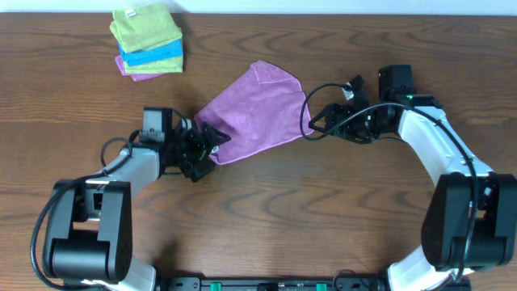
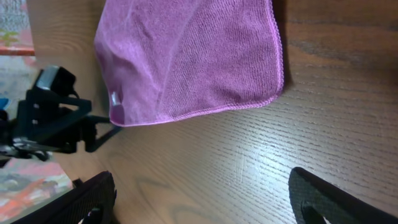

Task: Fold the cloth
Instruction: 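Reach the left gripper to the cloth's labeled left corner, then grasp the labeled corner with the left gripper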

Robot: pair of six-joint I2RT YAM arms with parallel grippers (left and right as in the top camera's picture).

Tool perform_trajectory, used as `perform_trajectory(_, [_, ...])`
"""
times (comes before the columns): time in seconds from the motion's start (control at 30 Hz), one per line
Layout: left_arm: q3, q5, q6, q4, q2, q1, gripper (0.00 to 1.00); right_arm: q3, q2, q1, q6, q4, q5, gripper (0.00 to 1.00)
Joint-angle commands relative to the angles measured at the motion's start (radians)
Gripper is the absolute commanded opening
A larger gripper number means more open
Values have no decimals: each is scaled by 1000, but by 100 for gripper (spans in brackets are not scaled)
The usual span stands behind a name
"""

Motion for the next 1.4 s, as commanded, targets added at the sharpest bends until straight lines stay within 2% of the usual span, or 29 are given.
perform_trajectory(0.0, [-58,-5,-81,59,15,-3,95,-3,9,-5,15,-2,-35,89])
perform_trajectory(0.07, [-70,-6,-88,84,15,-3,95,-3,9,-5,15,-2,-35,89])
perform_trajectory(0.1, [-70,-18,-88,86,15,-4,100,-3,9,-5,19,-2,-35,89])
perform_trajectory(0.23, [-70,-60,-88,110,15,-6,88,-3,9,-5,29,-1,-35,89])
perform_trajectory(0.27, [-70,-76,-87,121,15,-10,84,-3,9,-5,30,-1,-35,88])
perform_trajectory(0.3, [-70,-91,-87,134,15,-15,70,-3,9,-5,30,-2,-35,89])
perform_trajectory(0.33, [-70,-106,-87,142,15,-19,48,-3,9,-5,30,-2,-35,88])
perform_trajectory(0.47, [-70,-157,-82,159,15,-47,38,-3,9,-5,29,-2,-58,89])
perform_trajectory(0.53, [-70,-160,-56,174,15,-61,31,-3,9,-5,29,-3,-58,89])
perform_trajectory(0.6, [-70,-160,-49,181,15,-71,16,-3,9,-5,29,-3,-57,89])
perform_trajectory(0.63, [-70,-156,-49,185,15,-72,6,-3,9,-5,29,-3,-57,89])
perform_trajectory(0.87, [-69,-110,16,216,15,-61,6,-3,9,-2,18,-4,-57,91])
perform_trajectory(0.9, [-69,-99,23,211,15,-61,12,-3,9,-2,18,-6,-57,92])
perform_trajectory(0.97, [-69,-78,30,203,15,-62,42,-3,9,-2,18,-13,-57,92])
perform_trajectory(1.0, [-69,-65,30,203,15,-62,48,-3,9,-2,18,-16,-57,92])
perform_trajectory(1.1, [-69,-47,29,202,15,-60,53,-3,9,-2,18,-30,-57,92])
perform_trajectory(1.2, [-69,-52,28,185,15,-60,54,-3,9,-2,18,-39,-57,93])
perform_trajectory(1.37, [-69,-173,-39,48,15,-60,53,-3,9,-2,18,-56,-57,92])
